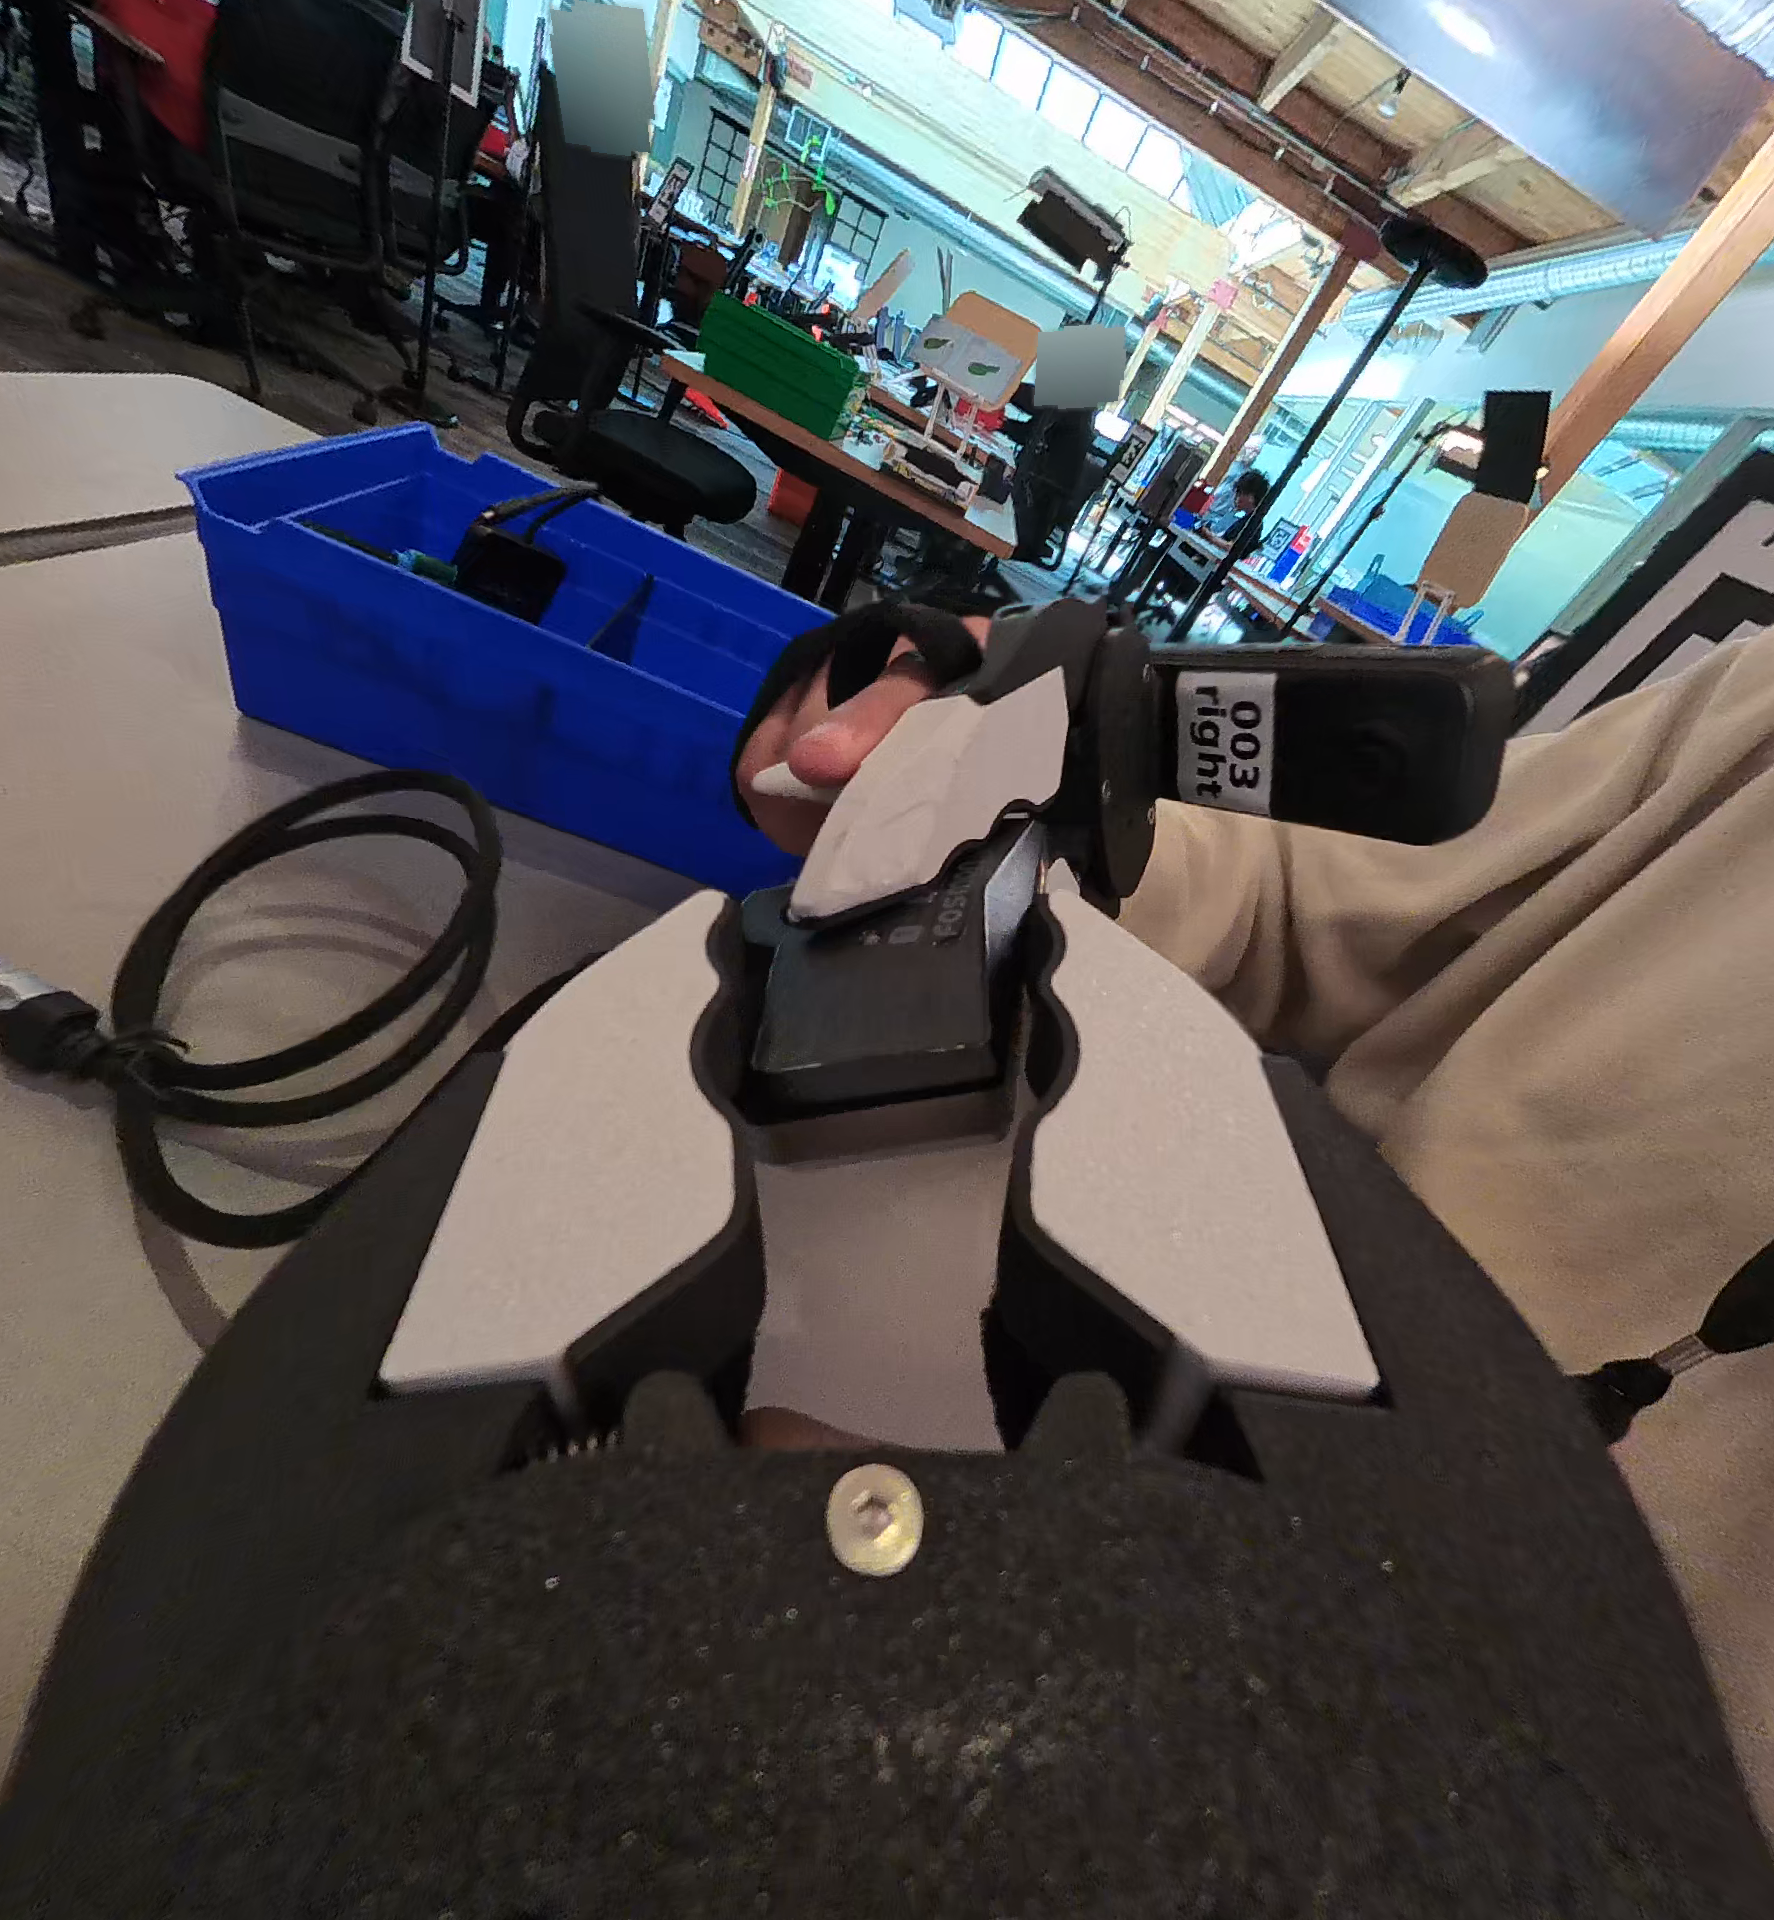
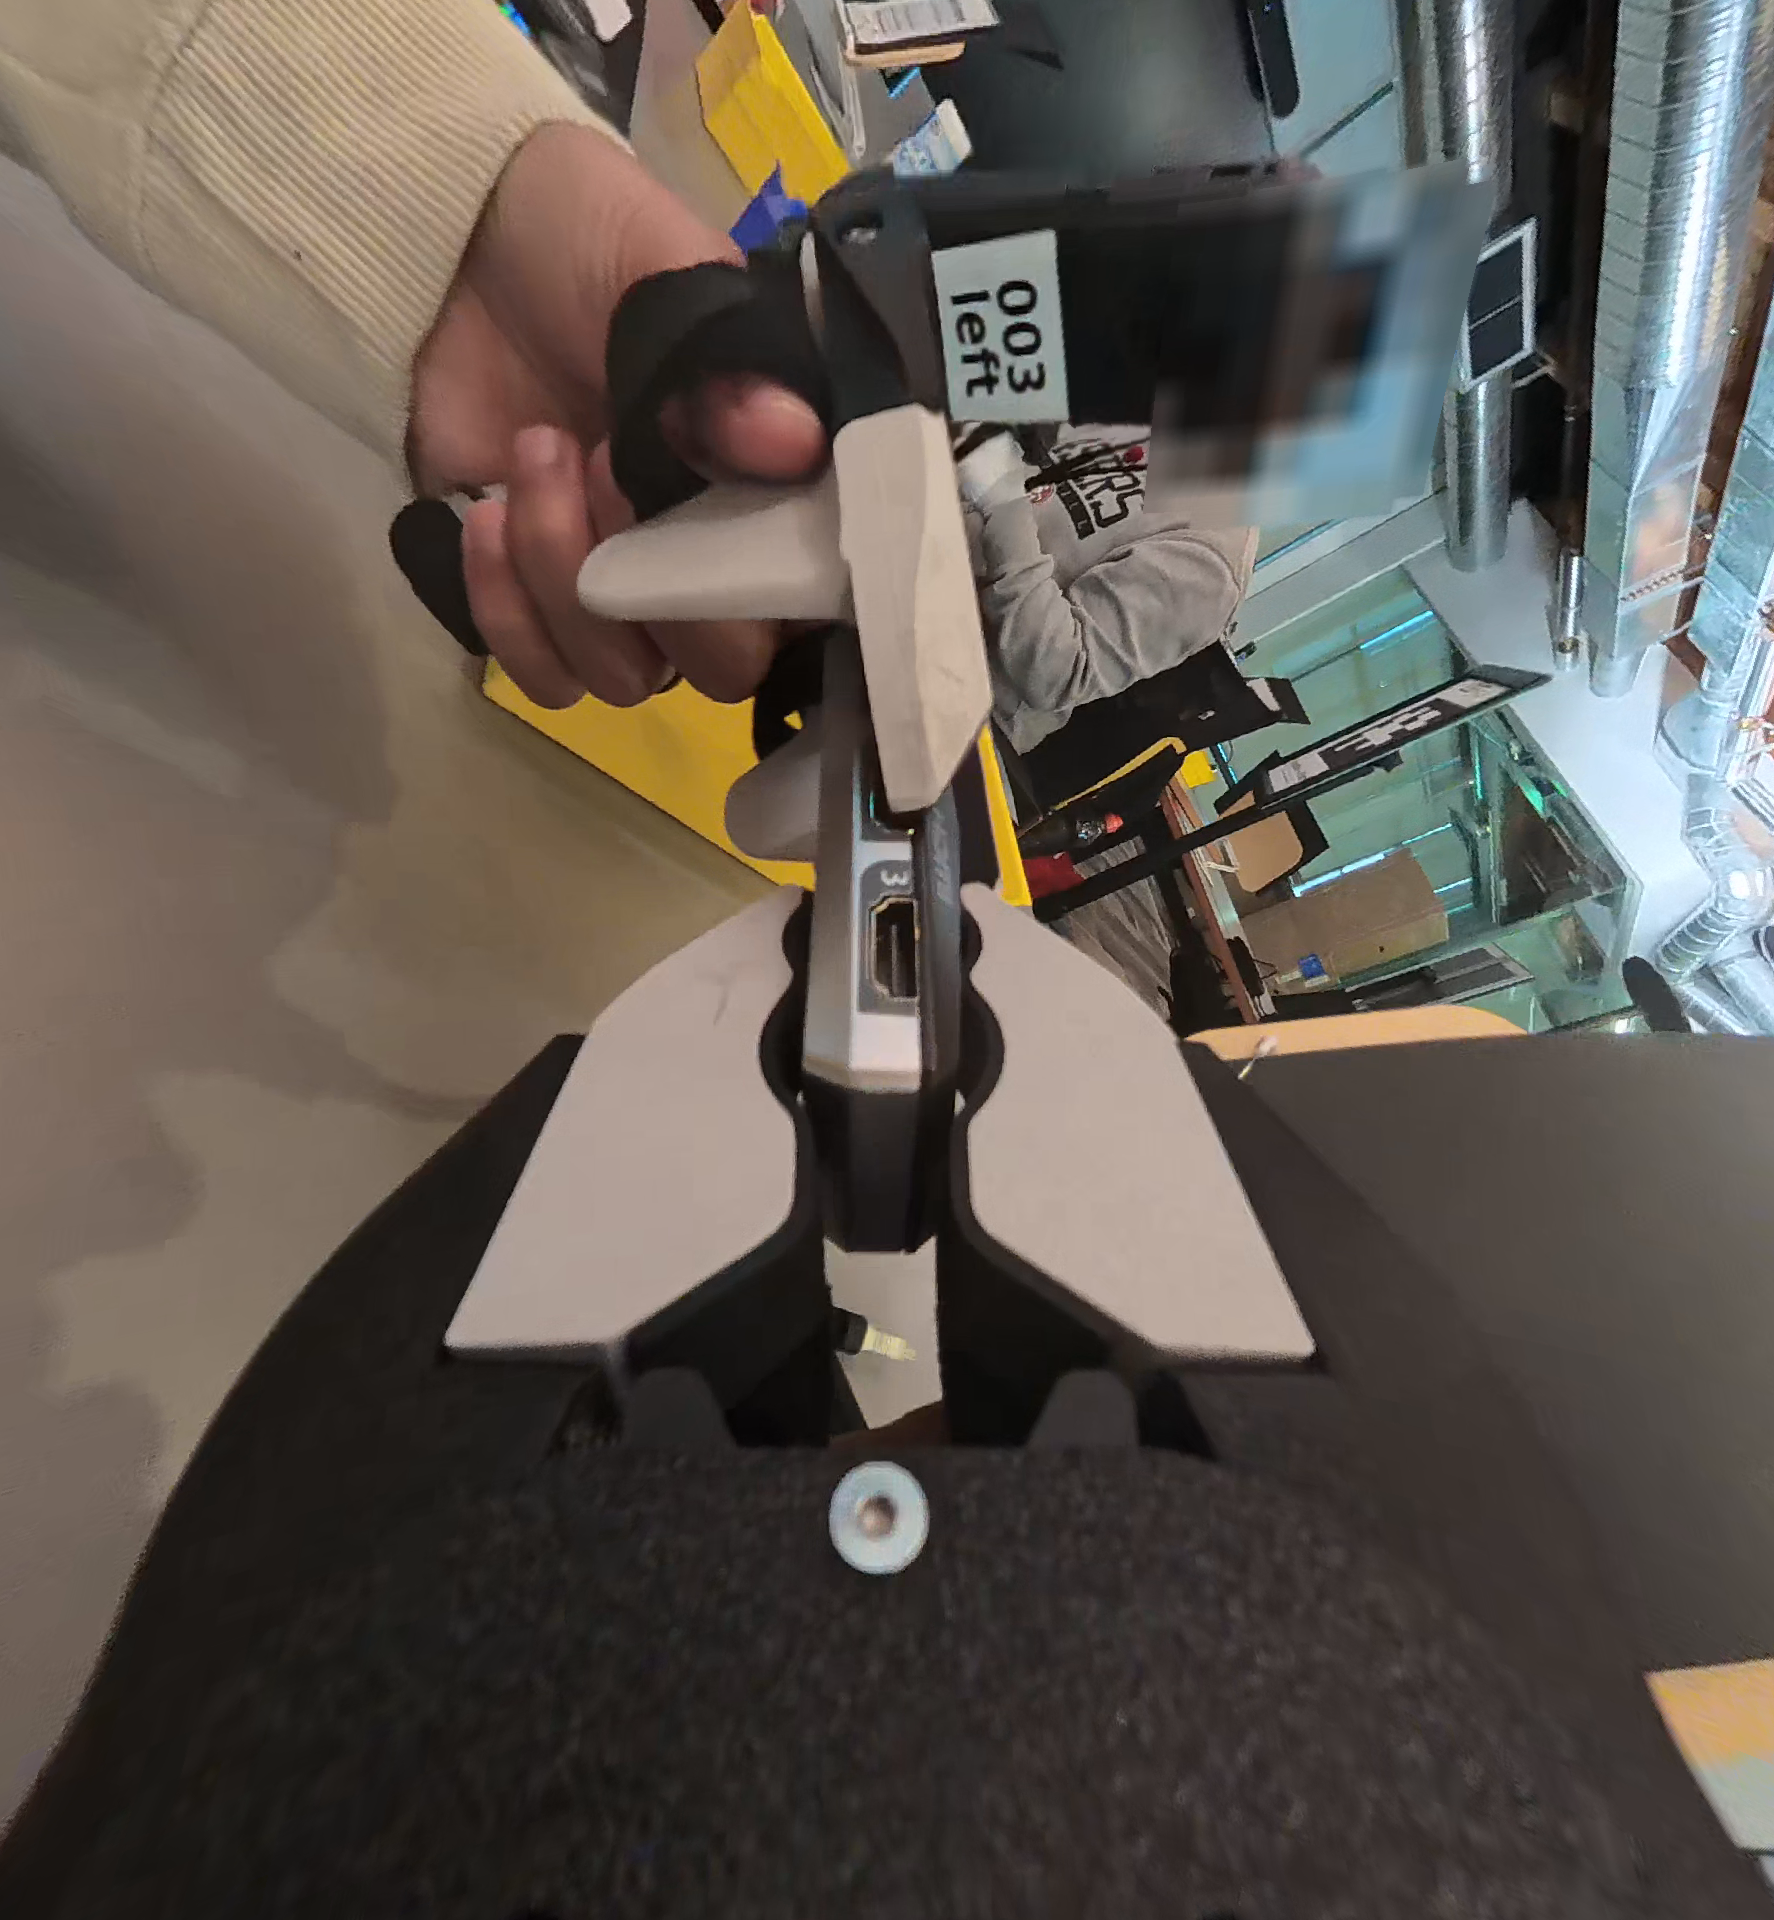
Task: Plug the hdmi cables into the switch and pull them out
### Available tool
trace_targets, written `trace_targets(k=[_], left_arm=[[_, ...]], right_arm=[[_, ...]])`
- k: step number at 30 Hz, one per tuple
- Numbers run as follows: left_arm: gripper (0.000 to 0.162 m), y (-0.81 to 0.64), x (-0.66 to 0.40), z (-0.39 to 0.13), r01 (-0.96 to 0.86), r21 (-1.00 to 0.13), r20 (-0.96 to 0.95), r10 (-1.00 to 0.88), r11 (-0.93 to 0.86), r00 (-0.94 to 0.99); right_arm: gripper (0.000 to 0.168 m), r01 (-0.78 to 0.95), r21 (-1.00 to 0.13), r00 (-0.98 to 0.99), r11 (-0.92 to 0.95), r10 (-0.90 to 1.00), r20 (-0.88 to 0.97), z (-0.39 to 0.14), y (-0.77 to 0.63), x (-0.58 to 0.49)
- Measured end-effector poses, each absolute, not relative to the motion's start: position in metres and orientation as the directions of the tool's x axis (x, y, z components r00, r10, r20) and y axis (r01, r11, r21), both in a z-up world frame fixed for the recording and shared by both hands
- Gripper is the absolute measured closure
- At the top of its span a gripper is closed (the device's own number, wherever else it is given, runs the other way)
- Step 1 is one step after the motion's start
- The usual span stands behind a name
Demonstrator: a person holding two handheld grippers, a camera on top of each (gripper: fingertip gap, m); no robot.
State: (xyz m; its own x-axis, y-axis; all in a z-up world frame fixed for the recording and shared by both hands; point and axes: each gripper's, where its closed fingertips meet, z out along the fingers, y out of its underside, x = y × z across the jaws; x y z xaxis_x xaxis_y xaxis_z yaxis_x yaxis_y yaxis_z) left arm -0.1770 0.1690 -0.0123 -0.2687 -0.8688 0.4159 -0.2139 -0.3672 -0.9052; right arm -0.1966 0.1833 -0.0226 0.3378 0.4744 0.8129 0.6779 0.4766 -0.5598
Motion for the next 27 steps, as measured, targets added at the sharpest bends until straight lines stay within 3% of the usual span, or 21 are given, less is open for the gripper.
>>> trace_targets(k=[3,6,9,14,17,19,23,27], left_arm=[[0.106,0.185,-0.175,-0.016,-0.221,-0.911,0.384,-0.913,-0.349,-0.140],[0.099,0.210,-0.199,-0.020,-0.187,-0.939,0.268,-0.955,-0.289,0.128],[0.105,0.194,-0.240,-0.036,-0.172,-0.943,0.228,-0.929,-0.286,0.292],[0.118,0.138,-0.298,-0.110,-0.146,-0.899,0.292,-0.814,-0.413,0.503],[0.121,0.115,-0.308,-0.138,-0.162,-0.843,0.372,-0.773,-0.513,0.514],[0.111,0.113,-0.310,-0.134,-0.200,-0.849,0.339,-0.796,-0.488,0.502],[0.111,0.121,-0.326,-0.142,-0.222,-0.857,0.285,-0.786,-0.466,0.548],[0.113,0.127,-0.336,-0.142,-0.158,-0.836,0.351,-0.733,-0.526,0.583]], right_arm=[[0.145,0.688,-0.566,0.372,0.455,0.448,0.813,-0.026,0.195,-0.190],[0.145,0.757,-0.514,0.384,0.404,0.363,0.849,-0.034,0.220,-0.181],[0.145,0.812,-0.479,0.385,0.333,0.310,0.869,-0.058,0.249,-0.174],[0.145,0.850,-0.438,0.379,0.293,0.237,0.894,-0.112,0.281,-0.172],[0.145,0.871,-0.384,0.344,0.307,0.177,0.922,-0.123,0.287,-0.171],[0.145,0.858,-0.407,0.372,0.314,0.169,0.913,-0.120,0.288,-0.171],[0.145,0.834,-0.464,0.427,0.299,0.183,0.886,-0.115,0.292,-0.166],[0.145,0.860,-0.414,0.377,0.300,0.173,0.910,-0.121,0.292,-0.168]])
